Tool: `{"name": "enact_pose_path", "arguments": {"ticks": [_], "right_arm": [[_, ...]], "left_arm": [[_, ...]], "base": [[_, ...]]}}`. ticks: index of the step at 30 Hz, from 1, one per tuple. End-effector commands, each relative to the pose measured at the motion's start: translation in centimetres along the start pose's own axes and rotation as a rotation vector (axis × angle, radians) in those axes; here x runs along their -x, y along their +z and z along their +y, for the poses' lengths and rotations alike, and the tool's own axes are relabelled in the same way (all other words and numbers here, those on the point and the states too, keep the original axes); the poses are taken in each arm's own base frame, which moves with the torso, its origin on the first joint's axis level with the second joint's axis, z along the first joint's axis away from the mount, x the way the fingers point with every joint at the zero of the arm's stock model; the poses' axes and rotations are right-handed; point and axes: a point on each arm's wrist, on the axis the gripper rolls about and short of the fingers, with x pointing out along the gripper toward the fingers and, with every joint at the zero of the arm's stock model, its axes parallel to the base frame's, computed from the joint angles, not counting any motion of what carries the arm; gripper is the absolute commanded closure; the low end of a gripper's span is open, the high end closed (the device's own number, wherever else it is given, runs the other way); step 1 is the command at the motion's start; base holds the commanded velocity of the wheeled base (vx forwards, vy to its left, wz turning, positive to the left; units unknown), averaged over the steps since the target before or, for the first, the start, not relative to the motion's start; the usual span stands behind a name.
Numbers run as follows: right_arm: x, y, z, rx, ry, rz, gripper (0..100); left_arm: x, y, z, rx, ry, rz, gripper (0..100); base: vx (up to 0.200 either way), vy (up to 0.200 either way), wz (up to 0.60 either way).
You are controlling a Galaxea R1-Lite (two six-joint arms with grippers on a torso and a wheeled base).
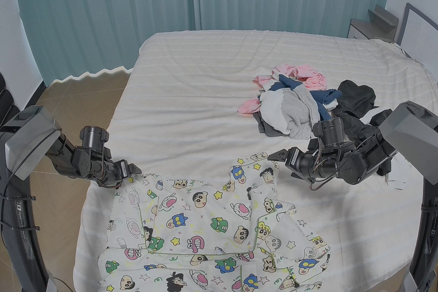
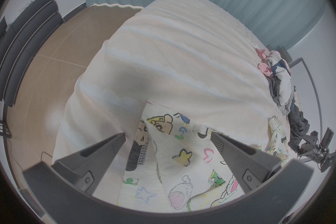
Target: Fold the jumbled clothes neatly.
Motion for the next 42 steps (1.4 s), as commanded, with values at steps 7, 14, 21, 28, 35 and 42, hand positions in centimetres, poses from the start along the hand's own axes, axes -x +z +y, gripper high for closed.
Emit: {"name": "enact_pose_path", "arguments": {"ticks": [7,14,21,28,35,42], "right_arm": [[-3.0,-0.6,-1.3,0.009,-0.009,0.009,0],[-5.2,-1.8,-1.6,0.023,-0.015,0.04,0],[-6.8,-1.9,-0.6,0.048,-0.022,-0.001,100],[-6.8,-1.3,-0.1,0.109,-0.033,-0.049,100],[-6.5,1.4,0.6,0.104,-0.028,-0.178,100],[-5.2,5.3,2.8,0.115,0.06,-0.334,100]], "left_arm": [[-0.9,-0.4,0.2,0.008,-0.02,0.026,100],[-1.6,-1.0,0.4,0.016,-0.036,0.054,100],[-0.8,-0.3,0.2,0.029,-0.04,0.025,100],[0.9,1.1,-0.6,0.079,-0.063,-0.041,100],[2.2,2.1,-1.2,0.07,-0.074,-0.086,100],[4.5,4.4,-1.7,0.09,-0.1,-0.18,100]], "base": [[0.0,0.0,0.0],[0.0,0.0,0.0],[0.0,0.0,0.0],[0.0,0.0,0.0],[0.0,0.0,0.0],[0.0,0.0,0.0]]}}
